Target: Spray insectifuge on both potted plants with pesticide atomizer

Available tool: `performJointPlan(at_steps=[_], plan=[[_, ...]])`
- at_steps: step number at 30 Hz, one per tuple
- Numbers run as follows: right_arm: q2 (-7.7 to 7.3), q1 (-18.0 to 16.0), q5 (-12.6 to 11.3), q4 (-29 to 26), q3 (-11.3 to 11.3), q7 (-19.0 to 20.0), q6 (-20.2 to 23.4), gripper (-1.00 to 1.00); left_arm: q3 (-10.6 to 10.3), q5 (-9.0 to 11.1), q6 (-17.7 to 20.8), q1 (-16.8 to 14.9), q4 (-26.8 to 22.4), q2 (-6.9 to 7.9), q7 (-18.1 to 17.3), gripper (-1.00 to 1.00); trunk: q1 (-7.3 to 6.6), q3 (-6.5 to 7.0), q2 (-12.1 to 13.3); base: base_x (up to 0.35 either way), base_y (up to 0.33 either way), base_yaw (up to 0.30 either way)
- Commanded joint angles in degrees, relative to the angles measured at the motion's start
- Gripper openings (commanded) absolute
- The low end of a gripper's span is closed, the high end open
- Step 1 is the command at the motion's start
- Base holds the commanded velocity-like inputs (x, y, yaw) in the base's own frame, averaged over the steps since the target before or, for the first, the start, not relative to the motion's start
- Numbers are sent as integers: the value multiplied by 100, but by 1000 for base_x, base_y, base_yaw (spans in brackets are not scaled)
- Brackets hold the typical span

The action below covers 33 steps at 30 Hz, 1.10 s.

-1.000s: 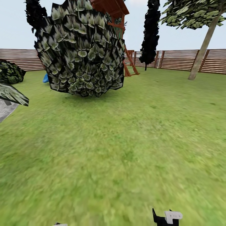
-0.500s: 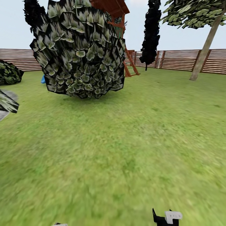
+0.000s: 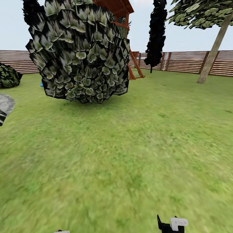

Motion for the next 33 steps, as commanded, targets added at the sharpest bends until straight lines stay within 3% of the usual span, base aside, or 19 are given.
performJointPlan(at_steps=[1, 33], plan=[[0, -4, 54, 6, -48, -2, -19, 100, 50, -7, -10, -2, 1, 0, -43, -100, 2, -5, -2, 338, 0, 0], [0, -4, 54, 6, -48, 0, -19, 100, 45, -11, -17, -2, 2, -4, -43, -100, 2, -5, -2, 338, 0, 0]])
